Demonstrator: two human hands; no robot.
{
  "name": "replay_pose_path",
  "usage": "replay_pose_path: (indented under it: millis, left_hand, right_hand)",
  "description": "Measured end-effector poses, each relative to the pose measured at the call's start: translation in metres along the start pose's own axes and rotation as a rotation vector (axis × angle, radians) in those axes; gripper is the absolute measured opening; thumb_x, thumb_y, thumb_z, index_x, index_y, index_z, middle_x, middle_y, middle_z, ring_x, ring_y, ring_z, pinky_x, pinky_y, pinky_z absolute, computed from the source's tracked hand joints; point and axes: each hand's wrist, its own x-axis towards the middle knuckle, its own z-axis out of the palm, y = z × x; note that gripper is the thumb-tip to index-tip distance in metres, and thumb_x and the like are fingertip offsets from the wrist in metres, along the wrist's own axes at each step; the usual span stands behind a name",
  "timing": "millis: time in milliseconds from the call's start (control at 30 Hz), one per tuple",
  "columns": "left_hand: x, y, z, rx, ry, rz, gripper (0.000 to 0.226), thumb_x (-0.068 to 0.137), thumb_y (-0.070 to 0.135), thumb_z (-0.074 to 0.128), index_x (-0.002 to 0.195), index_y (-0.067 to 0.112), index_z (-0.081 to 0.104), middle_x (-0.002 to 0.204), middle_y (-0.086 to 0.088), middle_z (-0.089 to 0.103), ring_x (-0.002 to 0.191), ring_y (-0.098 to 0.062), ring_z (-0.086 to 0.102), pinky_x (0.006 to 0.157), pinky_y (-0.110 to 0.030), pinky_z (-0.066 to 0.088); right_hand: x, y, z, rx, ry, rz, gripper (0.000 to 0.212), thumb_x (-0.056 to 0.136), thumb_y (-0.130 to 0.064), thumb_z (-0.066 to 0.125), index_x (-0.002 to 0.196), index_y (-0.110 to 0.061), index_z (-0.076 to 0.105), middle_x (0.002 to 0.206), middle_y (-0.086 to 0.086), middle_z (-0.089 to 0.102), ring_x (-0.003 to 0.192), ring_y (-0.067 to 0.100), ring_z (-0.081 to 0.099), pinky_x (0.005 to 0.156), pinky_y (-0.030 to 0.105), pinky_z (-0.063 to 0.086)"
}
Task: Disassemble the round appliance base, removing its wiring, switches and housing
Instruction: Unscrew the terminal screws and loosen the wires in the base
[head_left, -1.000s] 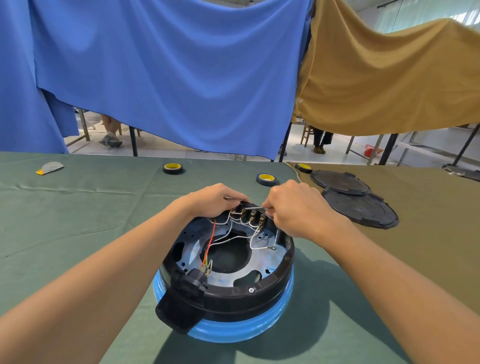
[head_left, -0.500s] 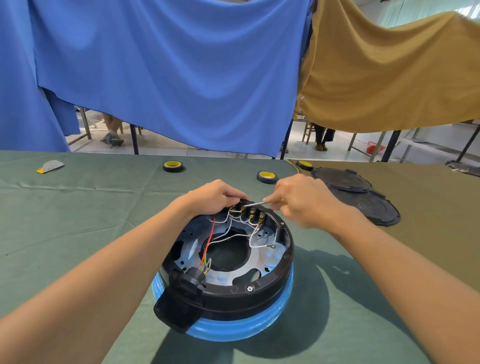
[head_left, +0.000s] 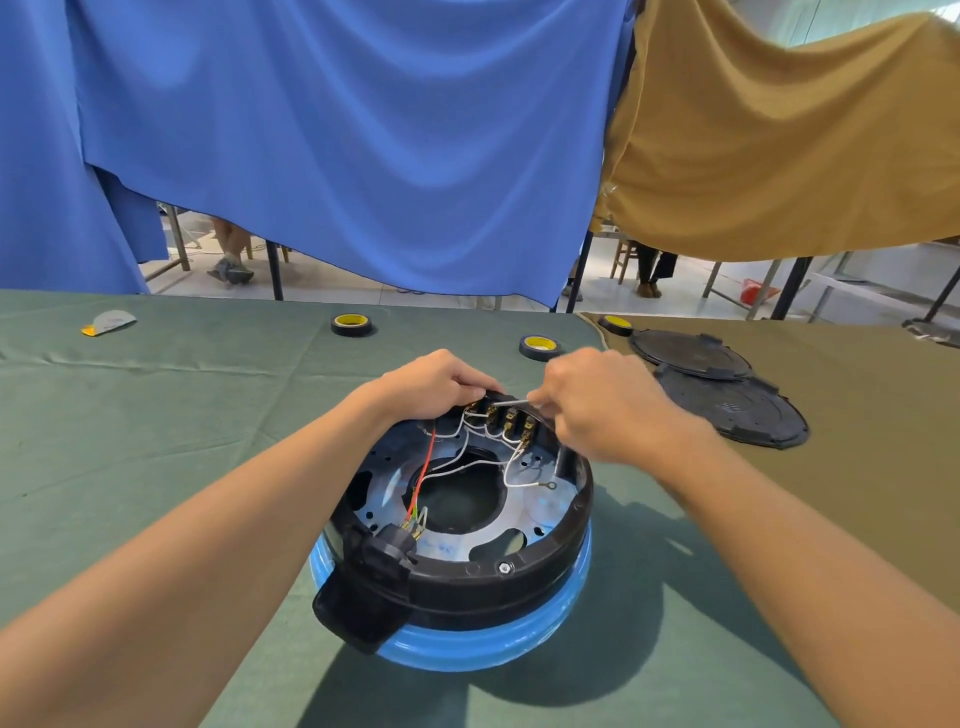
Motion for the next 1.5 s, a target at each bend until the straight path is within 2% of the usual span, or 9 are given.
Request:
replay_pose_path:
  millis: [133,200,267,433,600,800,967,1167,1500]
  left_hand:
    - [0.000,0.000,-0.001,-0.019,0.008,0.018,0.031,0.100,0.009,0.049,0.120,0.022,0.069,0.098,0.015,0.068,0.070,0.016,0.056,0.066,-0.002,0.037]
    - [-0.001,0.000,-0.001,-0.021,0.001,0.019,0.031,0.100,0.009,0.050,0.120,0.022,0.069,0.102,0.014,0.070,0.083,0.007,0.059,0.076,-0.008,0.039]
    - [-0.002,0.001,-0.002,-0.023,-0.009,0.017,0.031,0.100,0.010,0.049,0.122,0.021,0.068,0.114,0.009,0.069,0.099,-0.006,0.060,0.088,-0.019,0.040]
    - [-0.002,0.001,-0.002,-0.002,-0.014,0.021,0.032,0.101,0.011,0.048,0.123,0.022,0.067,0.122,0.007,0.067,0.110,-0.011,0.059,0.099,-0.026,0.041]
    - [-0.001,0.000,-0.001,0.014,-0.032,0.029,0.032,0.102,0.012,0.046,0.124,0.021,0.067,0.121,0.004,0.068,0.111,-0.016,0.060,0.104,-0.035,0.042]
    - [-0.003,0.000,-0.001,0.008,-0.047,0.044,0.031,0.103,0.011,0.044,0.122,0.019,0.066,0.117,-0.003,0.068,0.110,-0.023,0.060,0.100,-0.037,0.043]
    - [-0.003,0.001,-0.001,0.002,-0.062,0.059,0.034,0.103,0.009,0.043,0.126,0.020,0.064,0.117,0.004,0.067,0.105,-0.013,0.058,0.091,-0.024,0.040]
    - [-0.003,0.004,-0.002,0.030,-0.065,0.040,0.033,0.103,0.010,0.042,0.125,0.020,0.065,0.116,-0.002,0.068,0.107,-0.026,0.060,0.099,-0.040,0.044]
    - [-0.002,0.004,-0.001,0.040,-0.059,0.010,0.034,0.103,0.012,0.043,0.126,0.024,0.065,0.117,-0.009,0.069,0.111,-0.037,0.058,0.100,-0.045,0.043]
  right_hand:
    - [0.025,0.021,-0.011,0.231,-0.187,-0.028,0.022,0.091,-0.018,0.063,0.106,-0.027,0.076,0.097,-0.011,0.069,0.090,0.013,0.057,0.082,0.034,0.052]
    - [0.032,0.029,-0.012,0.360,-0.252,-0.028,0.019,0.089,-0.017,0.067,0.106,-0.021,0.076,0.084,-0.018,0.069,0.078,-0.001,0.057,0.072,0.014,0.047]
    - [0.032,0.031,-0.012,0.442,-0.302,-0.011,0.019,0.089,-0.016,0.068,0.106,-0.018,0.076,0.081,-0.019,0.069,0.075,-0.008,0.057,0.065,0.008,0.040]
    - [0.014,0.027,-0.002,0.360,-0.125,0.040,0.018,0.092,-0.023,0.064,0.106,-0.026,0.076,0.103,-0.008,0.073,0.091,0.012,0.058,0.083,0.032,0.050]
    - [-0.016,0.004,0.012,0.256,0.058,0.169,0.023,0.090,-0.027,0.056,0.099,-0.031,0.076,0.097,-0.004,0.073,0.089,0.026,0.062,0.073,0.038,0.054]
    - [-0.028,-0.025,0.034,0.189,0.218,0.302,0.026,0.088,-0.025,0.047,0.088,-0.022,0.073,0.081,0.001,0.062,0.068,0.028,0.050,0.054,0.029,0.031]
    - [-0.028,-0.029,0.040,0.138,0.261,0.308,0.030,0.093,-0.027,0.043,0.091,-0.022,0.073,0.084,-0.001,0.059,0.074,0.027,0.059,0.056,0.031,0.040]
    - [-0.029,-0.028,0.039,0.110,0.273,0.284,0.031,0.093,-0.026,0.043,0.093,-0.023,0.074,0.086,-0.002,0.060,0.074,0.026,0.059,0.056,0.029,0.040]
    - [-0.025,-0.023,0.028,-0.026,0.197,0.203,0.025,0.092,-0.023,0.047,0.098,-0.024,0.072,0.078,-0.005,0.043,0.070,0.025,0.050,0.048,0.027,0.018]
